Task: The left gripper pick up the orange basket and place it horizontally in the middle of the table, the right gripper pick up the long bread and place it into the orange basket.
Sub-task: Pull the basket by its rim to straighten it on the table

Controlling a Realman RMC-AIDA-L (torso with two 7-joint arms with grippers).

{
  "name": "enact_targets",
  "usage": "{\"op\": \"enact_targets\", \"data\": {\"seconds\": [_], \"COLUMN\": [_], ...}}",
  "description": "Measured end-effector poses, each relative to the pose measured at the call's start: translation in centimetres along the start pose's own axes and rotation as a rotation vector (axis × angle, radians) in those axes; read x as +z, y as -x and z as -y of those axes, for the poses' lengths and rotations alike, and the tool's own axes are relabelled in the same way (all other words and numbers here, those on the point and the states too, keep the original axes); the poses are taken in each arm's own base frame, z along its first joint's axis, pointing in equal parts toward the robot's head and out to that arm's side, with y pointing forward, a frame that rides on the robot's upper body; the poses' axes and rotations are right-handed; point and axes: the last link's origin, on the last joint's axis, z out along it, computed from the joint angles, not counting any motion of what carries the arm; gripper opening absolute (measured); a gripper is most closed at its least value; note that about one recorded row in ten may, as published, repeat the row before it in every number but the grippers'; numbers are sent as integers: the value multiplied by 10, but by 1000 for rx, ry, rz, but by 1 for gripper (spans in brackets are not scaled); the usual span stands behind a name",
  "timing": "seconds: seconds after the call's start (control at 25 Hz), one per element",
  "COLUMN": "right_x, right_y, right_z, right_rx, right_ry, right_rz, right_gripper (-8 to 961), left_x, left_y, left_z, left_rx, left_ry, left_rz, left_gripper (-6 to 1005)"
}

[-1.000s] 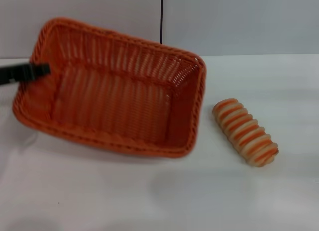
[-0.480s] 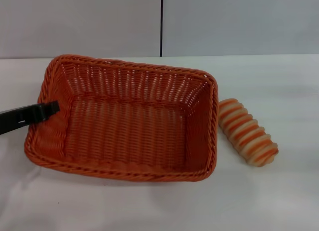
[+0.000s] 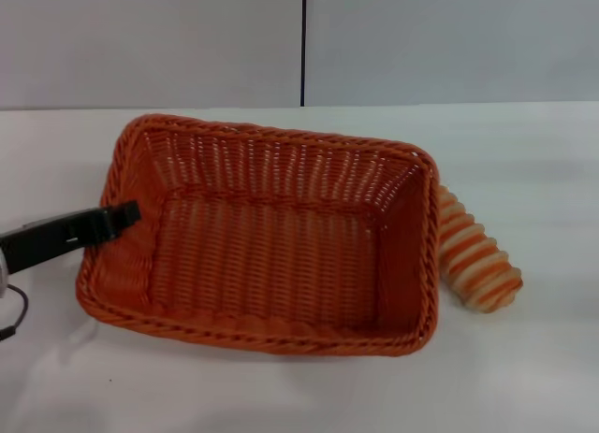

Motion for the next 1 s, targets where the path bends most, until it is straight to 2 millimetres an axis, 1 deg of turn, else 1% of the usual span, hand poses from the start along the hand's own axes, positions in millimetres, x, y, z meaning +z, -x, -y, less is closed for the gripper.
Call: {"op": "enact_targets", "data": {"seconds": [0.04, 0.12, 0.24, 0.36, 0.44, 0.52, 0.6, 0.8, 0.88, 1.0], "right_x": [0, 0, 0, 0, 0, -2, -3, -4, -5, -5], "right_y": [0, 0, -1, -1, -1, -2, -2, -2, -1, 0], "right_z": [0, 0, 0, 0, 0, 0, 0, 0, 0, 0], "right_rx": [0, 0, 0, 1, 1, 3, 4, 6, 8, 8], "right_ry": [0, 0, 1, 0, 0, -4, -5, -7, -8, -6], "right_rz": [0, -1, -4, -5, -5, -8, -8, -7, -2, 2], "right_gripper": [655, 654, 654, 654, 654, 654, 653, 653, 653, 653], "left_x": [5, 9, 9, 14, 14, 15, 15, 18, 24, 27], "left_y": [5, 8, 8, 7, 7, 5, 4, -2, -7, -10], "left_z": [-4, -6, -6, -10, -10, -4, -3, 4, 11, 14], "left_rx": [-6, -5, -5, -17, -17, -53, -60, -79, -86, -75], "left_ry": [12, 19, 19, 45, 45, 69, 77, 88, 90, 94], "left_rz": [9, 12, 12, 18, 18, -1, -12, -38, -38, -39], "left_gripper": [178, 178, 179, 179, 182, 184, 187, 272, 306, 357]}}
